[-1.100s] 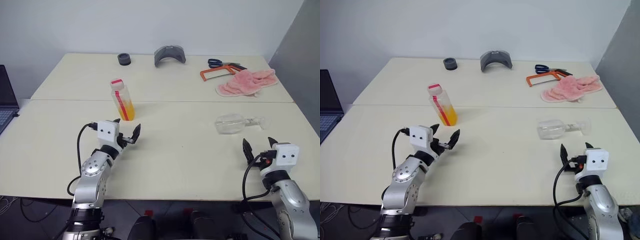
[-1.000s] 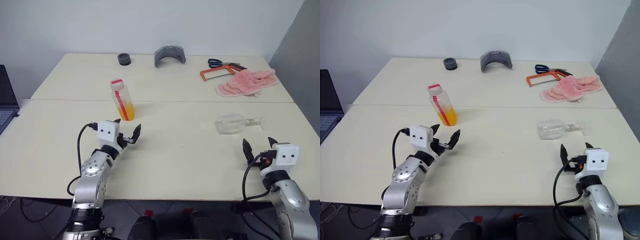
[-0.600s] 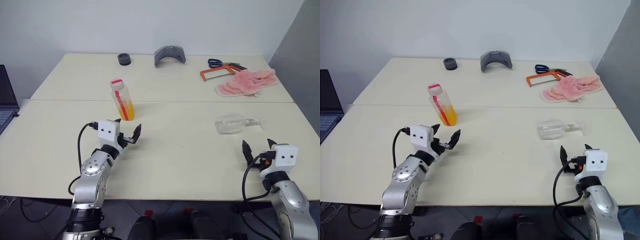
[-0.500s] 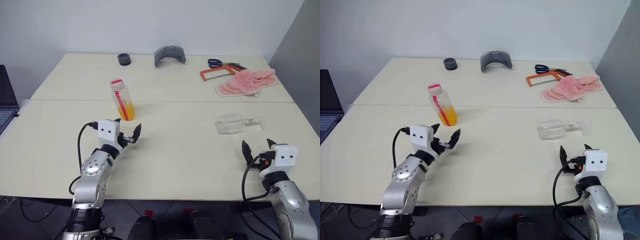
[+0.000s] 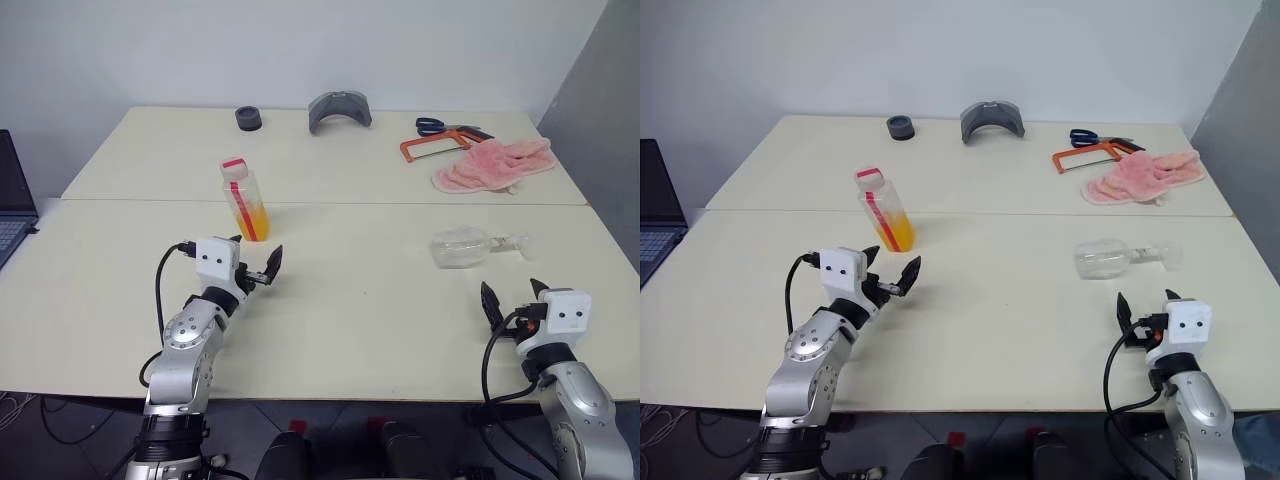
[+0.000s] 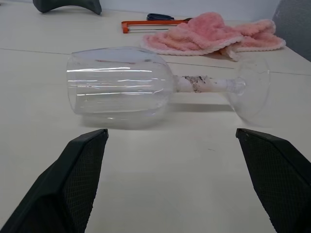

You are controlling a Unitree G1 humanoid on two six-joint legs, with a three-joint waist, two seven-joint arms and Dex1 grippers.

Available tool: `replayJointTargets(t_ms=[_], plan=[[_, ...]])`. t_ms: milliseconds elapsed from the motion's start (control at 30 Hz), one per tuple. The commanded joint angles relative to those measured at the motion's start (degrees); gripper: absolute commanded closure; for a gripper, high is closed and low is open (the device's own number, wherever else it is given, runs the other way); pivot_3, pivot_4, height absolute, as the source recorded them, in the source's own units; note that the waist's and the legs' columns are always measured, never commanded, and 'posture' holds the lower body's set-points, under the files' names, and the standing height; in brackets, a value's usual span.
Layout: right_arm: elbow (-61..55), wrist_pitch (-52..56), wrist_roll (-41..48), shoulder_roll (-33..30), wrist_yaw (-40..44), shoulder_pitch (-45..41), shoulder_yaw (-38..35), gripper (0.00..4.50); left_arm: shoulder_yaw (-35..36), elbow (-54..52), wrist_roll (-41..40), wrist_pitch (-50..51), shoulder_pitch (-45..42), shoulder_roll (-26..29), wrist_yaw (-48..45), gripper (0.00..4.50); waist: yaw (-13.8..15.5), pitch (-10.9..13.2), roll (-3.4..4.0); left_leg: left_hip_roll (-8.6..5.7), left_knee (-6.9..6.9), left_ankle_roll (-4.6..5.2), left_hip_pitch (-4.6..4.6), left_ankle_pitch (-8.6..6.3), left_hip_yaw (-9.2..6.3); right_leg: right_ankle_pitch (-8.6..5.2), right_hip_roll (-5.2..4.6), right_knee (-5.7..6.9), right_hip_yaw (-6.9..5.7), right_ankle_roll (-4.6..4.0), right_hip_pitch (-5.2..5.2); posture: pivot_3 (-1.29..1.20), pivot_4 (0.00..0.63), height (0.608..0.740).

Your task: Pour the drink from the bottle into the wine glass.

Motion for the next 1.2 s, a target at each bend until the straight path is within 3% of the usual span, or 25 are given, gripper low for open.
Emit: replayJointTargets(t_ms=[33, 267, 700, 1200], plan=[[-2.15, -1.17, -0.30, -1.21, 1.43, -0.25, 0.38, 0.00, 1.87, -0.67, -1.24, -1.41, -0.76, -0.38, 0.27, 0.03, 0.00, 0.00, 0.00, 0.00, 0.00, 0.00, 0.00, 0.00, 0.00, 0.00, 0.00, 0.00, 0.00, 0.00, 0.00, 0.00, 0.150, 0.740], [-8.53, 0.75, 1.11, -5.16, 7.70, -0.02, 5.21, 0.00, 1.57, 1.76, -0.13, -0.36, -4.11, -0.92, 2.56, 0.03, 0.02, 0.00, 0.00, -0.01, 0.03, 0.00, -0.01, 0.00, -0.02, 0.00, 0.03, 0.01, -0.03, 0.00, 0.00, 0.00, 0.150, 0.740], [-20.44, 18.35, 14.73, -14.44, 13.99, -5.44, 5.70, 0.00, 1.63, 6.89, 0.66, 0.19, -11.32, -1.72, 6.04, 0.03, 0.04, 0.00, -0.03, -0.04, 0.11, 0.00, -0.03, 0.00, -0.09, 0.00, 0.03, -0.01, -0.09, 0.00, 0.07, 0.00, 0.150, 0.740], [-20.10, 20.40, 15.50, -15.84, 15.03, -8.77, 8.23, 0.00, 2.89, 10.20, 1.36, 0.74, -15.92, -1.87, 9.64, 0.03, 0.04, 0.00, -0.04, -0.06, 0.16, -0.01, -0.02, 0.00, -0.18, 0.00, 0.03, -0.03, -0.21, 0.00, 0.16, 0.00, 0.150, 0.740]])
